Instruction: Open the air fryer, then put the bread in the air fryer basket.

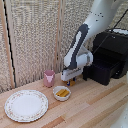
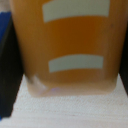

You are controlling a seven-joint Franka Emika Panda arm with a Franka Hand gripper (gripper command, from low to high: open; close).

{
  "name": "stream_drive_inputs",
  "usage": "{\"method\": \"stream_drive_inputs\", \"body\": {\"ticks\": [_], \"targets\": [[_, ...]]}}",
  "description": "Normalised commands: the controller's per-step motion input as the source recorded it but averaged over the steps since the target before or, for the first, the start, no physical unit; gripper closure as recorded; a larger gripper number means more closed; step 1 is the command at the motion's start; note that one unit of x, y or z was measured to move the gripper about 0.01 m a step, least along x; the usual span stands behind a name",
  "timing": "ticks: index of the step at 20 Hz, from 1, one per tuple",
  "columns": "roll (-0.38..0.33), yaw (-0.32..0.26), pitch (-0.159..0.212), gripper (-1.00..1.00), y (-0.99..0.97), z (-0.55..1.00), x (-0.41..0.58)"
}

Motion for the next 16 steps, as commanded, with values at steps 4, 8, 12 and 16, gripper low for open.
{"method": "stream_drive_inputs", "body": {"ticks": [4, 8, 12, 16], "targets": [[0.001, -0.128, -0.038, 1.0, 0.29, 0.9, 0.035], [0.0, -0.169, -0.034, 1.0, 0.27, 1.0, -0.007], [0.0, -0.198, -0.007, 1.0, 0.21, 1.0, 0.0], [0.0, -0.235, 0.0, 1.0, 0.04, 1.0, -0.012]]}}
